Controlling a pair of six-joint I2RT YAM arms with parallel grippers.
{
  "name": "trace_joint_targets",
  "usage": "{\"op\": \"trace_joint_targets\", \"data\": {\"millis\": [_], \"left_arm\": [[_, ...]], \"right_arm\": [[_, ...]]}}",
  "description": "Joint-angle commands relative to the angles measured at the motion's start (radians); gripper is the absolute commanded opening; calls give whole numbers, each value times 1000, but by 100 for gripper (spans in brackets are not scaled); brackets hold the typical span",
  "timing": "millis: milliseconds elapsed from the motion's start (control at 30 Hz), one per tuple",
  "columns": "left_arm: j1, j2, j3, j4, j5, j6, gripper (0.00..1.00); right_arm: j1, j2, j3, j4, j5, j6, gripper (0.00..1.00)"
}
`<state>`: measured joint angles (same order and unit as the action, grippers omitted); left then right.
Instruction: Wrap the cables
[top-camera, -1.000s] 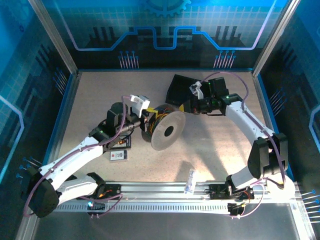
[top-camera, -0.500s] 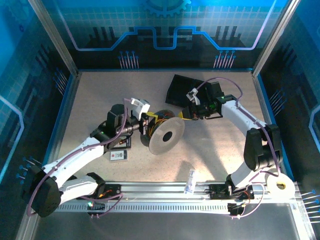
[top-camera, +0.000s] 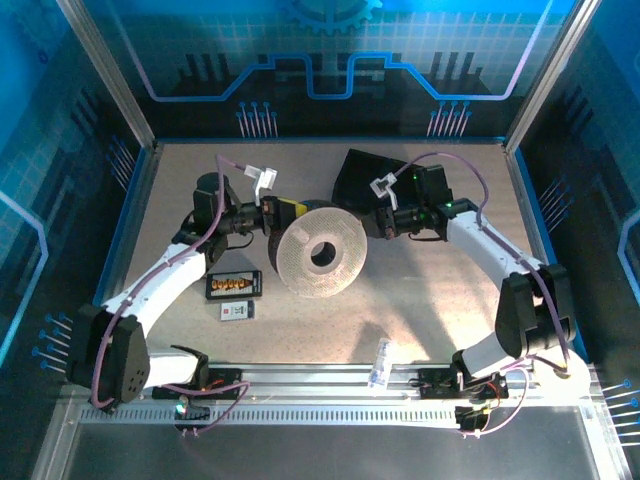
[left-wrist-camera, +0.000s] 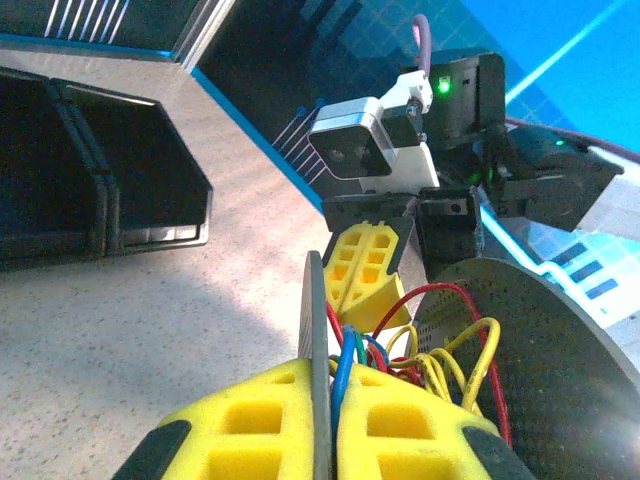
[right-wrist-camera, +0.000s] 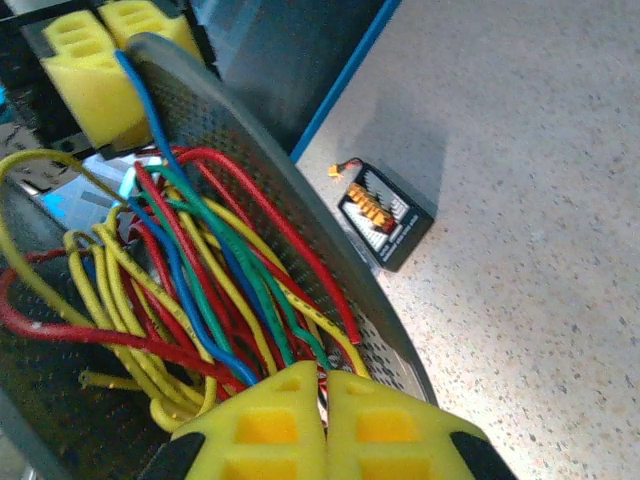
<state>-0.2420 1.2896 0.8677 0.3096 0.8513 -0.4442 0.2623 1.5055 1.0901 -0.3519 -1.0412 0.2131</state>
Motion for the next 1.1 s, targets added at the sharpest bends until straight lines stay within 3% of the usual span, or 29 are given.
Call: {"op": "trace_joint_targets", "data": {"millis": [0,233,400,600,900,1067], "left_arm": [[42,-42,103,324,-10,-117,0],[50,-45,88,350,-39,-134,0],[55,-56,75,363,-59,-137,0],[57,-47,52,427,-70,-173,0],[56,-44,30,479,-84,-205,0],[56,-22,27,538,-87,-244,0]], "right_arm": [[48,-22,-50,-35,-39,-10,0],[73,-5,-53,-44,-30,-32,0],[56,-42,-103,89,-61,73,0],[168,2,-86,99,-35,77,0],[121,-60,-193,415,-127,299,0],[221,0,-132,312,-97,219,0]]}}
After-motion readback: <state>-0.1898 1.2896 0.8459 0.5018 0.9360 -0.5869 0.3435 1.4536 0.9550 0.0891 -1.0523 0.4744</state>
